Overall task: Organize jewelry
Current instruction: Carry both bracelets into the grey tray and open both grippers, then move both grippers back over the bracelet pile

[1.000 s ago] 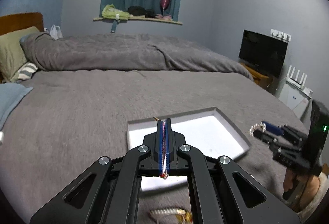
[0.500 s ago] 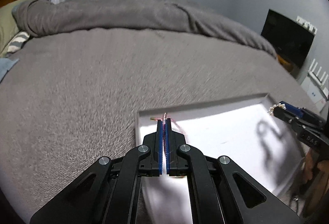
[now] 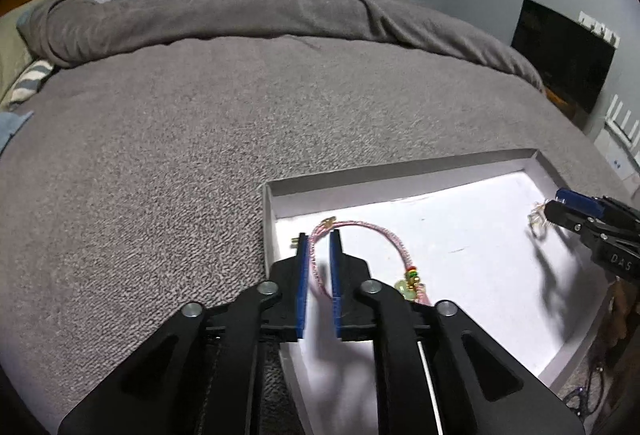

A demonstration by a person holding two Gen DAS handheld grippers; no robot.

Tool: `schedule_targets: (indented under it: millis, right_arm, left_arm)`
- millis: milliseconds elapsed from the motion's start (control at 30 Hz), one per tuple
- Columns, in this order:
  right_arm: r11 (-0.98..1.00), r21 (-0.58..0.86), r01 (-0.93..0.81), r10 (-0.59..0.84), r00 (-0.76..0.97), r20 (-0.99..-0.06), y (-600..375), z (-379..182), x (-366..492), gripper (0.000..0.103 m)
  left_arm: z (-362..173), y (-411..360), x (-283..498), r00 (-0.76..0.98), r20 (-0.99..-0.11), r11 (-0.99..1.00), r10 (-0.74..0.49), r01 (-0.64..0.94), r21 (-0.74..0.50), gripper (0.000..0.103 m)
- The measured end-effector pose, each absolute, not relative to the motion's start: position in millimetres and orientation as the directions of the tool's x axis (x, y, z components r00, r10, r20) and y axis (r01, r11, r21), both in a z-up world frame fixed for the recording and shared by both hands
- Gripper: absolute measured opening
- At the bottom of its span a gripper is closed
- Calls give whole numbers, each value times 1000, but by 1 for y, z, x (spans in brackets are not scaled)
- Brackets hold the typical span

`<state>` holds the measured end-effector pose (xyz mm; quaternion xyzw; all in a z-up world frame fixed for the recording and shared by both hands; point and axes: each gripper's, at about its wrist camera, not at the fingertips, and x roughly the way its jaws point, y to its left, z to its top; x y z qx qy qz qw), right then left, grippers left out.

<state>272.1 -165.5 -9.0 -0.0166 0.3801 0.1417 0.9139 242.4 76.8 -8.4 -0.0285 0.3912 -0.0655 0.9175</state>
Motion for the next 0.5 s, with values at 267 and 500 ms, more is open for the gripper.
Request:
schedule_targets:
  millis: [267, 500]
  right_arm:
    - [953, 133, -272, 296, 746, -597, -179, 14, 258, 91]
    - [955, 180, -238, 297, 802, -517, -198, 42, 220, 97]
  left_arm:
    - [8, 70, 229, 742, -656, 990, -139, 105, -92, 69]
    - [34, 63, 196, 799, -591, 993, -113, 76, -88, 91]
